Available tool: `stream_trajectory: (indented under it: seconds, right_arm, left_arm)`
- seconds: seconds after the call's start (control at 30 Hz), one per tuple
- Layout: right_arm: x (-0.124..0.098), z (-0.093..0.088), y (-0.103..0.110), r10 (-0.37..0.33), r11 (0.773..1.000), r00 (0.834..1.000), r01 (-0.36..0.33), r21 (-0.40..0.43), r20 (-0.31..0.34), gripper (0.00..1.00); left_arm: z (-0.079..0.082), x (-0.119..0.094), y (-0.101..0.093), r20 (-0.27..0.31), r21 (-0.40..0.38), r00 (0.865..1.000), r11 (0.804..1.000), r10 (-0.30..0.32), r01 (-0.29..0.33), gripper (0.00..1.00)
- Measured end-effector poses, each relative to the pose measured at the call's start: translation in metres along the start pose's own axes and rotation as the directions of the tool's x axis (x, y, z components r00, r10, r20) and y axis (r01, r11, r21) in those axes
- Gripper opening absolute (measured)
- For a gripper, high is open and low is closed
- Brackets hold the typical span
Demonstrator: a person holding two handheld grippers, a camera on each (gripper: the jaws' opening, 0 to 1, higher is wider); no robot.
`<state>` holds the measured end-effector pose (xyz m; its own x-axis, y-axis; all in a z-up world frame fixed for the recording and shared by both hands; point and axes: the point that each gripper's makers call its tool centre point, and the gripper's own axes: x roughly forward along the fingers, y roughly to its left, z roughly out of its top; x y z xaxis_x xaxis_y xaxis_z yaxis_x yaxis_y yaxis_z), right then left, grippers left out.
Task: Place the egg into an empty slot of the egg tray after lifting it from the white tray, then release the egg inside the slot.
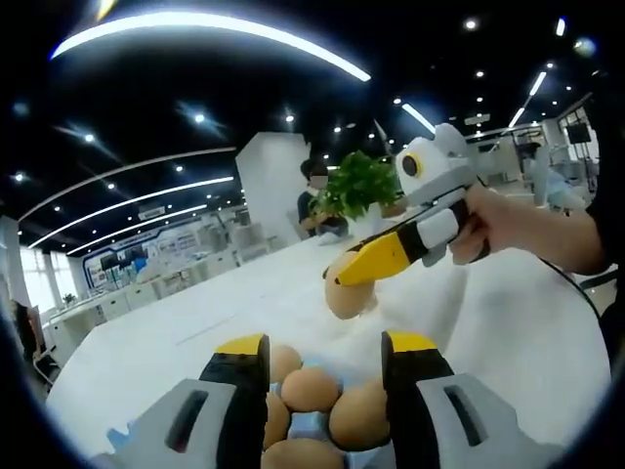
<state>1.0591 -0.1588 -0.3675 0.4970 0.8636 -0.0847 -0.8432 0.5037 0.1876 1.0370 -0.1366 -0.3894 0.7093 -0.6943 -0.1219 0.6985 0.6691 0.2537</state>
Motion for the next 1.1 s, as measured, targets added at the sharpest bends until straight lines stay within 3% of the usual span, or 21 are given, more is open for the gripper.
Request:
stream_trajectory:
  seconds: [0.17,0.53,0.7,0.93,1.03,1.1]
  right_arm:
    - [0.005,-0.005,0.010,0.023,1.000,1.000,-0.023,0.008,-0.010,0.27]
    - [0.013,-0.009,0.020,0.060,0.997,0.998,-0.059,0.044,-0.022,0.27]
    - [0.016,-0.011,0.028,0.092,0.993,0.995,-0.090,0.078,-0.026,0.27]
    - [0.018,-0.014,0.030,0.102,0.990,0.994,-0.098,0.103,-0.029,0.27]
    - [0.018,-0.014,0.026,0.109,0.979,0.994,-0.103,0.174,-0.030,0.27]
    - [0.017,-0.014,0.024,0.108,0.979,0.994,-0.102,0.178,-0.024,0.27]
  left_arm:
    - [0.001,0.006,-0.007,-0.008,0.006,1.000,1.000,-0.005,0.005,0.46]
    - [0.008,0.007,-0.002,0.014,0.027,1.000,1.000,0.013,-0.013,0.44]
    - [0.009,0.008,-0.006,0.012,0.065,1.000,0.998,0.001,-0.002,0.36]
    - [0.011,0.008,-0.006,0.020,0.091,1.000,0.996,-0.007,0.005,0.35]
    - [0.012,0.009,-0.010,0.023,0.107,0.999,0.994,-0.026,0.023,0.32]
    - [0.011,0.010,-0.014,0.021,0.117,0.999,0.992,-0.042,0.039,0.27]
